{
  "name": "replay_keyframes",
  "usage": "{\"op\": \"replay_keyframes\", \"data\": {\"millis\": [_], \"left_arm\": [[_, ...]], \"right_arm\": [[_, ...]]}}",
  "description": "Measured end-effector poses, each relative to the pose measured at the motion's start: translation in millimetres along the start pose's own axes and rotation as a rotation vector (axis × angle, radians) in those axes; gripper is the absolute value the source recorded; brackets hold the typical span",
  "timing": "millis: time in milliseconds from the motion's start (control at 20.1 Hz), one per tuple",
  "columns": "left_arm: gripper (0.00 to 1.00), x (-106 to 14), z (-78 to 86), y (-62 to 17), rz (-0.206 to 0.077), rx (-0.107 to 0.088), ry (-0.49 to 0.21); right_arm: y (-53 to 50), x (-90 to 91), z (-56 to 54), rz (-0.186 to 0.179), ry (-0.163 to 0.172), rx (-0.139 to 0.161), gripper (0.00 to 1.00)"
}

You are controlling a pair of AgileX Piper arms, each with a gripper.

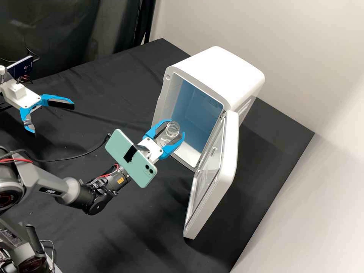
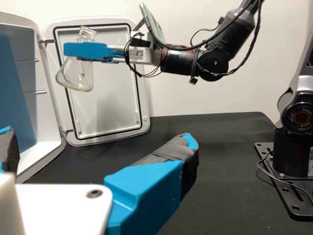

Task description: Place the flask in the incubator

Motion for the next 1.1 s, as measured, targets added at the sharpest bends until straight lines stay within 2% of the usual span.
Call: {"op": "replay_keyframes", "data": {"millis": [100,349,549,698,848,948,1097], "left_arm": [[1.00,0.0,0.0,0.0,0.000,0.000,0.000],[1.00,0.0,0.0,0.0,0.000,0.000,0.000],[1.00,0.0,0.0,0.0,0.000,0.000,0.000],[1.00,0.0,0.0,0.0,0.000,0.000,0.000],[1.00,1.2,0.6,-3.1,-0.018,-0.003,-0.006],[1.00,1.7,0.8,-4.3,-0.024,-0.004,-0.007],[1.00,1.8,1.3,-4.4,-0.024,-0.003,-0.009]], "right_arm": [[-7.7,12.1,-0.2,-0.006,0.000,-0.018,0.00],[-27.1,51.7,-2.5,-0.024,-0.028,-0.076,0.00],[-36.6,81.1,-7.0,-0.021,-0.044,-0.102,0.00],[-47.8,102.1,-9.9,-0.045,-0.057,-0.141,0.00],[-60.6,121.1,-8.2,-0.082,-0.087,-0.161,0.00],[-69.3,136.2,-5.2,-0.104,-0.121,-0.167,0.00],[-77.7,156.6,-5.3,-0.115,-0.154,-0.173,0.00]]}}
